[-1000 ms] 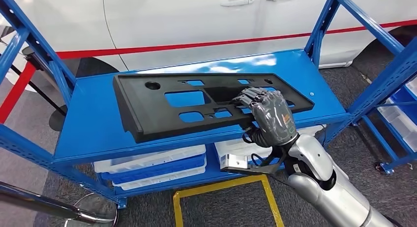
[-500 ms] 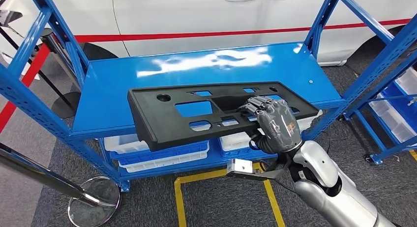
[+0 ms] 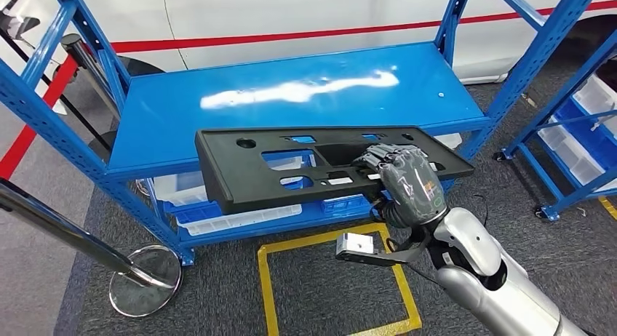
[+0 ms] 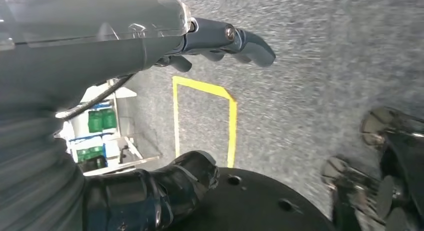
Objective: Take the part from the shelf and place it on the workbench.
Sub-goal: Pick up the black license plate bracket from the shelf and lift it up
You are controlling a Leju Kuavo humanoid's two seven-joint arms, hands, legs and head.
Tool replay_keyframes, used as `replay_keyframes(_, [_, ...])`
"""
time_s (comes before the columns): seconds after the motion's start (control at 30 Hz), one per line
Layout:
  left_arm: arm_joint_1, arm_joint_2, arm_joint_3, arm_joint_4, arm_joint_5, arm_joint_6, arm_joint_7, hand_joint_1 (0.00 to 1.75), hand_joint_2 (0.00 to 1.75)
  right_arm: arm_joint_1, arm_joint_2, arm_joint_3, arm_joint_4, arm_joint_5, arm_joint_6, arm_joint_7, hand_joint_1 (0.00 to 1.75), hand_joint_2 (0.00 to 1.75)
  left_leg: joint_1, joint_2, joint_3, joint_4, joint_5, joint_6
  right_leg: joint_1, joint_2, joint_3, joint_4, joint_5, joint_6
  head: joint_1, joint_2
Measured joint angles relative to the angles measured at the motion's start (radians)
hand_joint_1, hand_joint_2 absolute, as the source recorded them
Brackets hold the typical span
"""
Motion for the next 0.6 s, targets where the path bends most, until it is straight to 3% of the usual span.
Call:
replay_keyframes(0.03, [0.0,0.001,0.0,0.001,0.0,0.0,0.0,0.0,1.75,0.0,0.0,0.0,0.0,-0.001,0.002,0.002,1.75,1.75,0.001,0.0,-0.008,0.061,-0.026,-0.003,0.0,0.0,-0.017,0.003,0.012,0.001,0.0,0.0])
replay_keyframes(0.07, [0.0,0.001,-0.001,0.002,-0.001,-0.001,0.0,0.0,1.75,0.0,0.0,0.0,0.0,-0.003,0.004,0.004,1.75,1.75,0.001,0.0,-0.006,0.105,-0.025,-0.005,0.001,0.0,-0.035,0.006,0.024,0.002,0.0,0.0])
replay_keyframes(0.1, [-0.001,0.002,-0.001,0.002,-0.002,-0.001,0.0,0.0,1.75,0.001,0.0,0.001,0.001,-0.005,0.006,0.006,1.75,1.75,0.001,0.0,0.009,0.119,-0.003,-0.005,0.001,-0.001,-0.053,0.01,0.035,0.003,0.0,0.0])
replay_keyframes(0.13, [-0.002,0.002,-0.002,0.002,-0.004,-0.002,0.0,0.0,1.75,0.001,0.0,0.002,0.001,-0.007,0.008,0.007,1.75,1.75,0.001,-0.001,0.04,0.098,0.03,-0.003,0.001,0.0,-0.07,0.014,0.046,0.006,0.0,0.0])
replay_keyframes(0.17, [-0.003,0.002,-0.003,0.002,-0.006,-0.002,0.0,0.0,1.75,0.001,0.0,0.002,0.002,-0.009,0.01,0.008,1.75,1.75,0.001,-0.009,0.088,0.046,0.053,0.002,0.001,0.004,-0.084,0.017,0.056,0.01,0.0,0.0])
replay_keyframes(0.2, [-0.004,0.004,-0.004,0.002,-0.007,-0.002,0.0,0.0,1.75,0.0,0.0,0.003,0.002,-0.01,0.011,0.008,1.75,1.75,0.0,-0.027,0.15,-0.03,0.057,0.01,0.002,0.007,-0.096,0.021,0.065,0.015,0.0,0.0])
replay_keyframes(0.27, [-0.004,0.006,-0.005,0.003,-0.009,-0.002,0.0,0.0,1.75,-0.002,0.0,0.004,0.002,-0.011,0.015,0.012,1.75,1.75,-0.001,-0.059,0.248,-0.171,0.03,0.023,0.002,0.015,-0.109,0.022,0.086,0.026,0.0,0.0])
replay_keyframes(0.3, [-0.004,0.008,-0.006,0.003,-0.01,-0.003,0.0,0.0,1.75,-0.004,0.001,0.004,0.002,-0.012,0.017,0.014,1.75,1.75,-0.003,-0.065,0.271,-0.21,0.019,0.027,0.002,0.019,-0.113,0.018,0.099,0.032,0.0,0.0])
replay_keyframes(0.37, [-0.005,0.008,-0.006,0.006,-0.011,-0.003,0.0,0.0,1.75,-0.005,0.0,0.005,0.002,-0.012,0.022,0.017,1.75,1.75,-0.001,-0.047,0.259,-0.227,0.034,0.035,0.001,0.03,-0.123,0.007,0.116,0.043,0.0,0.0])
replay_keyframes(0.4, [-0.007,0.008,-0.006,0.007,-0.011,-0.003,0.0,0.0,1.75,-0.005,0.0,0.006,0.003,-0.012,0.024,0.018,1.75,1.75,0.001,-0.036,0.249,-0.23,0.047,0.043,0.0,0.03,-0.132,0.014,0.099,0.047,0.001,0.0])
replay_keyframes(0.43, [-0.007,0.008,-0.007,0.009,-0.012,-0.004,-0.001,0.0,1.75,-0.004,-0.001,0.007,0.004,-0.012,0.025,0.018,1.75,1.75,0.003,-0.023,0.236,-0.233,0.061,0.051,0.0,0.027,-0.144,0.038,0.062,0.05,0.002,0.0])
replay_keyframes(0.5, [-0.007,0.009,-0.007,0.009,-0.012,-0.004,-0.001,0.0,1.75,-0.005,-0.001,0.007,0.006,-0.012,0.026,0.019,1.75,1.75,0.001,0.001,0.206,-0.229,0.083,0.062,-0.004,0.016,-0.174,0.149,-0.041,0.055,0.002,0.0])
replay_keyframes(0.53, [-0.007,0.009,-0.007,0.01,-0.012,-0.004,-0.001,0.0,1.75,-0.004,0.0,0.007,0.007,-0.012,0.026,0.019,1.75,1.75,0.0,0.012,0.19,-0.224,0.093,0.063,-0.006,0.014,-0.185,0.214,-0.073,0.059,0.002,0.0])
replay_keyframes(0.57, [-0.007,0.009,-0.007,0.01,-0.012,-0.004,-0.001,0.0,1.75,-0.004,0.0,0.008,0.008,-0.012,0.026,0.019,1.75,1.75,-0.002,0.024,0.171,-0.217,0.102,0.064,-0.006,0.014,-0.189,0.269,-0.078,0.063,0.002,0.0])
replay_keyframes(0.6, [-0.008,0.009,-0.007,0.01,-0.012,-0.004,-0.002,0.0,1.75,-0.004,0.0,0.008,0.009,-0.012,0.026,0.019,1.75,1.75,-0.002,0.034,0.151,-0.208,0.109,0.063,-0.006,0.012,-0.18,0.297,-0.059,0.066,0.002,0.0])
